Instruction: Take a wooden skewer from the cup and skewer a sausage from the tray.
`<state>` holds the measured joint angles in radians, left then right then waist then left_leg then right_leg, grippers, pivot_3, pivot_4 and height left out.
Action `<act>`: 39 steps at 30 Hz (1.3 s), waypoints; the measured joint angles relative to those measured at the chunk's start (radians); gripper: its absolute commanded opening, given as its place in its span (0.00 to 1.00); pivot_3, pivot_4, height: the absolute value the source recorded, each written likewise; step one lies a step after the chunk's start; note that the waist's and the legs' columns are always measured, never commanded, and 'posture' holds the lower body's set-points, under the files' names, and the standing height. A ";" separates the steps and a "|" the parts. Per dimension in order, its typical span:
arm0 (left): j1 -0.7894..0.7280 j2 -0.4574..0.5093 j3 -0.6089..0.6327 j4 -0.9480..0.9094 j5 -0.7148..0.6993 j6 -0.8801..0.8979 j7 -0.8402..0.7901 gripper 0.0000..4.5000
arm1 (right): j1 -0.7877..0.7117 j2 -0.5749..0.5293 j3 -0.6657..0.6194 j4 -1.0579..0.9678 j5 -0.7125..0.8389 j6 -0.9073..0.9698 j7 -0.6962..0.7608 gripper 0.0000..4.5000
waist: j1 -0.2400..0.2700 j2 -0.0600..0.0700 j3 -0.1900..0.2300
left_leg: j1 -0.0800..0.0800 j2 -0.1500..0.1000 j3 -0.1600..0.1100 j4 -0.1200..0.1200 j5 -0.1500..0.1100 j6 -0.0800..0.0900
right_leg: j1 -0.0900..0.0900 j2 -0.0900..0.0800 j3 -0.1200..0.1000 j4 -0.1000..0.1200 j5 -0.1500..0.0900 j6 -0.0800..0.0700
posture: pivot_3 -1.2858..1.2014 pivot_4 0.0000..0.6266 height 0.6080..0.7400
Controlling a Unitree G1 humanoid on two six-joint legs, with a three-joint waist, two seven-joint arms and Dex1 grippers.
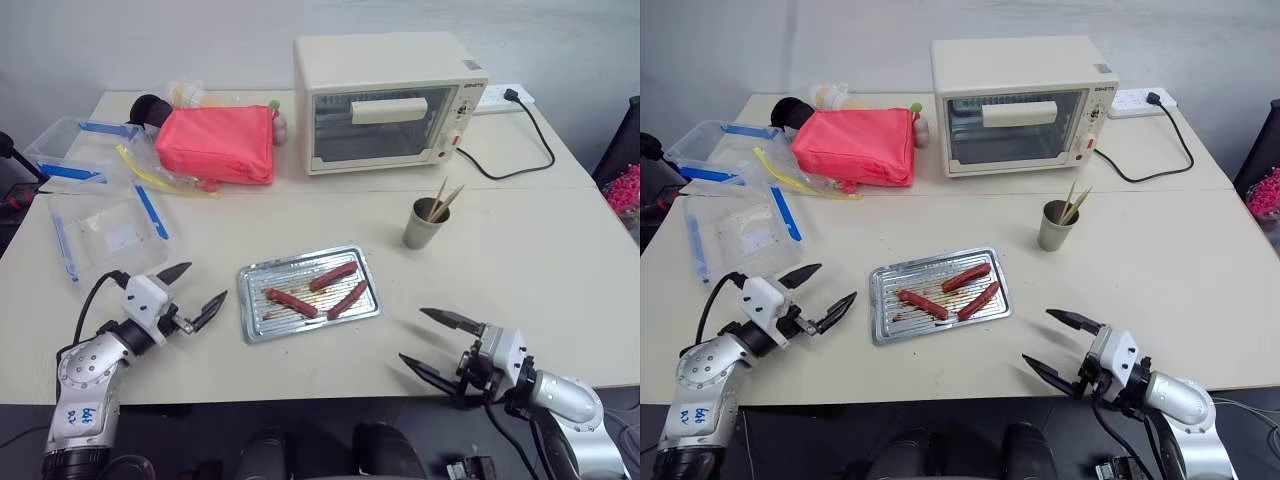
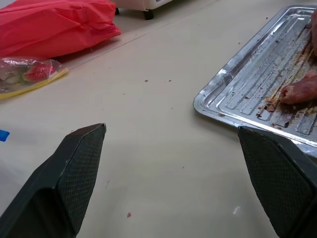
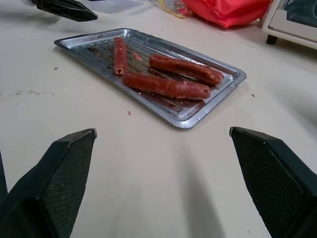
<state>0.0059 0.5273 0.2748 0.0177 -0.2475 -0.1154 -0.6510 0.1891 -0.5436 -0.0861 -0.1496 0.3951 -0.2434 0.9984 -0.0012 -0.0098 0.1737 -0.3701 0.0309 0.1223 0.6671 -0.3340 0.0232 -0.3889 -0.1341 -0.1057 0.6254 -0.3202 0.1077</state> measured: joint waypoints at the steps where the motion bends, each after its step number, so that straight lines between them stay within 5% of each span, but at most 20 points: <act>1: -0.001 0.000 0.000 0.000 -0.001 -0.001 0.001 1.00 | -0.004 0.000 0.000 0.000 0.000 0.000 0.000 1.00 | 0.000 0.000 0.000 | 0.000 0.000 0.000 0.000 0.000 0.000 | 0.000 0.000 0.000 0.000 0.000 0.000 | 0.52 0.24 1.00; 12: 0.019 0.030 0.041 -0.039 -0.176 0.053 -0.104 1.00 | -0.052 0.005 -0.023 -0.016 0.031 0.017 -0.030 1.00 | -0.001 0.000 0.000 | 0.000 0.000 0.000 0.000 0.000 0.000 | 0.000 0.000 0.000 0.000 0.000 0.000 | 0.52 0.24 1.00; 20: 0.106 0.223 0.085 -0.165 -0.323 0.182 -0.359 1.00 | 0.080 -0.089 -0.258 -0.073 0.140 0.077 -0.023 1.00 | 0.002 0.001 0.000 | 0.000 0.000 -0.001 0.000 0.000 0.000 | 0.002 0.000 0.001 -0.004 0.000 0.000 | 0.52 0.24 1.00; 29: 0.088 0.211 0.107 -0.218 -0.399 0.270 -0.384 1.00 | 0.098 -0.060 -0.380 0.060 0.135 0.054 -0.073 1.00 | -0.003 0.001 0.001 | 0.001 0.000 0.000 0.000 0.000 0.000 | 0.001 0.000 0.003 -0.003 0.000 0.000 | 0.52 0.24 1.00; 32: 0.090 0.189 0.096 -0.259 -0.416 0.303 -0.376 1.00 | 0.028 -0.092 -0.377 0.044 0.163 0.137 -0.084 1.00 | -0.006 0.003 0.001 | 0.001 0.000 0.000 0.000 0.000 0.000 | 0.001 0.000 0.003 -0.003 0.000 0.000 | 0.52 0.24 1.00; 39: 0.034 0.148 0.045 -0.282 -0.408 0.326 -0.334 1.00 | -0.375 -0.384 -0.258 0.056 0.286 0.585 -0.041 1.00 | -0.003 0.005 0.002 | -0.001 0.001 0.000 0.001 0.001 0.000 | -0.001 0.000 0.004 -0.002 0.000 -0.001 | 0.52 0.24 1.00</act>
<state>0.0402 0.6758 0.3198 -0.2643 -0.6559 0.2106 -0.9848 -0.1856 -0.9272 -0.3436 -0.0934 0.6814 0.3415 0.9576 -0.0041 -0.0052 0.1761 -0.3709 0.0316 0.1219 0.6680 -0.3335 0.0233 -0.3901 -0.1341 -0.1021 0.6233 -0.3206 0.1067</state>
